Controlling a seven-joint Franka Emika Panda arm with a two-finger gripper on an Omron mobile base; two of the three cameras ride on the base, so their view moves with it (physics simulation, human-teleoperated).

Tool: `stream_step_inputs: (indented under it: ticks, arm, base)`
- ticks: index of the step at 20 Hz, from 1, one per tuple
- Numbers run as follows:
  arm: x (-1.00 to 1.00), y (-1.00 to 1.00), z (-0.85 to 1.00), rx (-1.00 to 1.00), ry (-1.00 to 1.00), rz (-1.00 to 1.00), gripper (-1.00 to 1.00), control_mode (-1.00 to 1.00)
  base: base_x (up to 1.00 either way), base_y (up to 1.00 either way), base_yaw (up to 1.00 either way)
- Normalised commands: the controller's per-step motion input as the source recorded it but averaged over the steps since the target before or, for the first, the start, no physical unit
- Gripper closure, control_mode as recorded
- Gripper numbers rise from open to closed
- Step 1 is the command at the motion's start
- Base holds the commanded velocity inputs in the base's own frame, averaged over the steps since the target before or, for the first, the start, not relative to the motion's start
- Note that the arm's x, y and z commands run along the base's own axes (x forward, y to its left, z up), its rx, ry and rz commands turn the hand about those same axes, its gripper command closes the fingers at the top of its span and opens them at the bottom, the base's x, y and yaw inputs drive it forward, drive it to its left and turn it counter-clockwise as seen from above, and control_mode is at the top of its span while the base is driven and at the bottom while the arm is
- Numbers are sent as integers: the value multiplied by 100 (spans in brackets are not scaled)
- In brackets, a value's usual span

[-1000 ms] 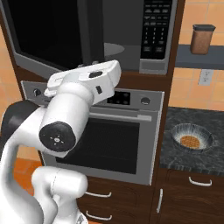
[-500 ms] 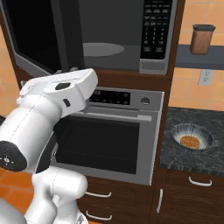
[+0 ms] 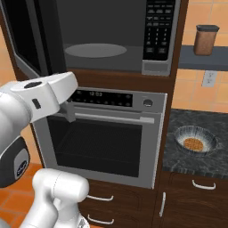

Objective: Open the microwave, place the bowl with waffle inside the microwave, then close the microwave door and turn it on.

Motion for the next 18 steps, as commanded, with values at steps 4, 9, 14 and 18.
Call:
stream_step_inputs:
  ticks: [4,9,14,18]
  arm:
    - [0,0,0,0,0,0,100,-100]
    - [0,0,0,0,0,0,-100,-100]
    - [-5,0,0,0,0,0,-100,-100]
    - [-70,-14,0,0,-2,0,-100,-100]
  base:
    - [0,0,0]
    - [0,0,0]
    - [0,0,0]
    - [0,0,0]
